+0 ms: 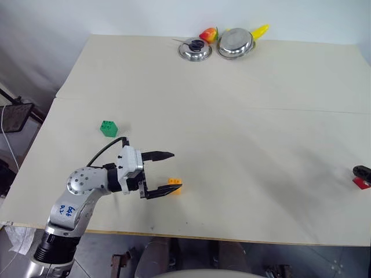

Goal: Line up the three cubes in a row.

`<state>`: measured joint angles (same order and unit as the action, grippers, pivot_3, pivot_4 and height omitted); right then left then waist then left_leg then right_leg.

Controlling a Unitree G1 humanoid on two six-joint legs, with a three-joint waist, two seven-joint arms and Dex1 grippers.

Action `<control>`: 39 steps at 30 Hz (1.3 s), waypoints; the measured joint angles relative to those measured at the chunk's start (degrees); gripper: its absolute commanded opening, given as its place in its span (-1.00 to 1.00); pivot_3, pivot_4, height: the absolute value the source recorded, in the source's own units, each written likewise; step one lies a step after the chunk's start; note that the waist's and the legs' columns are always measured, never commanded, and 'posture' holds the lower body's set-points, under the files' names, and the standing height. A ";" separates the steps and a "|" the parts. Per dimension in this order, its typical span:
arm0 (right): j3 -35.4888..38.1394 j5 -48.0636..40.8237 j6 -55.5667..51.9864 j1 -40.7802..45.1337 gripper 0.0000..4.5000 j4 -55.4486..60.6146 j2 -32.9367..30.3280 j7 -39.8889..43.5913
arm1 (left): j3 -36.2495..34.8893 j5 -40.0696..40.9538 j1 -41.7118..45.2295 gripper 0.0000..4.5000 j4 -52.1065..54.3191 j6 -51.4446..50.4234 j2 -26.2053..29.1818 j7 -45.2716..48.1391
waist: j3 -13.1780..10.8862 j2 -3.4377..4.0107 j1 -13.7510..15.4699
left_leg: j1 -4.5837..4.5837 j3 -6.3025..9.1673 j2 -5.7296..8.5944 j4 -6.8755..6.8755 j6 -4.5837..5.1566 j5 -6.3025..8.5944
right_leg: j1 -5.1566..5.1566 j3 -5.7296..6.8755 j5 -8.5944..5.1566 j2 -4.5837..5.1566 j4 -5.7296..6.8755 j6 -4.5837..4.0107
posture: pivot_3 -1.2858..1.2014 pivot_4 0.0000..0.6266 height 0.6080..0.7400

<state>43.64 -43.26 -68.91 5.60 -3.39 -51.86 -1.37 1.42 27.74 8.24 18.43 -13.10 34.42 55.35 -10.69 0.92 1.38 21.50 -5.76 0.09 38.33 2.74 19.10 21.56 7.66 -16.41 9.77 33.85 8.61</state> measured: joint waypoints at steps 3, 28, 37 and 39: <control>-1.04 2.13 -0.60 2.76 0.82 -1.97 0.07 -0.17 | -0.39 0.00 -0.18 1.00 1.14 0.04 0.01 -0.35 | 0.00 0.00 -0.08 | -0.02 -0.05 -0.01 0.01 0.00 0.00 | 0.00 -0.03 0.01 -0.01 0.00 0.02 | 0.03 -0.52 1.00; -29.67 18.87 49.56 3.56 -0.17 -1.75 -14.60 66.88 | -2.71 -0.74 -2.11 1.00 -0.73 3.03 0.33 0.53 | -0.05 -0.06 -1.15 | -0.13 -0.17 -0.10 -0.03 -0.03 0.00 | -0.03 -0.11 0.05 -0.19 -0.09 0.10 | 0.03 -0.52 1.00; -49.01 30.62 81.42 29.20 -0.17 -27.56 -3.34 89.41 | -3.54 -1.06 -2.16 1.00 -3.01 3.94 0.99 1.78 | -0.19 -0.27 -2.22 | -0.10 -0.09 -0.22 0.24 -0.08 -0.03 | -0.07 -0.04 0.06 -0.19 -0.01 0.11 | 0.03 -0.52 1.00; -51.91 31.01 84.23 31.52 -0.17 -30.79 -2.40 89.74 | -3.67 -0.99 -2.24 1.00 -2.86 3.90 1.08 1.80 | -0.19 -0.27 -2.01 | -0.04 -0.01 -0.20 0.32 -0.08 -0.02 | -0.07 0.00 0.06 -0.18 0.00 0.11 | 0.03 -0.52 1.00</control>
<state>-8.26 -12.25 15.31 37.13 -34.18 -54.26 88.37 -2.24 26.75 6.00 15.57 -9.20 35.50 57.15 -10.88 0.65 -0.63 21.47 -5.78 -0.11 38.66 2.66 19.08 21.49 7.65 -16.36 9.59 33.85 8.72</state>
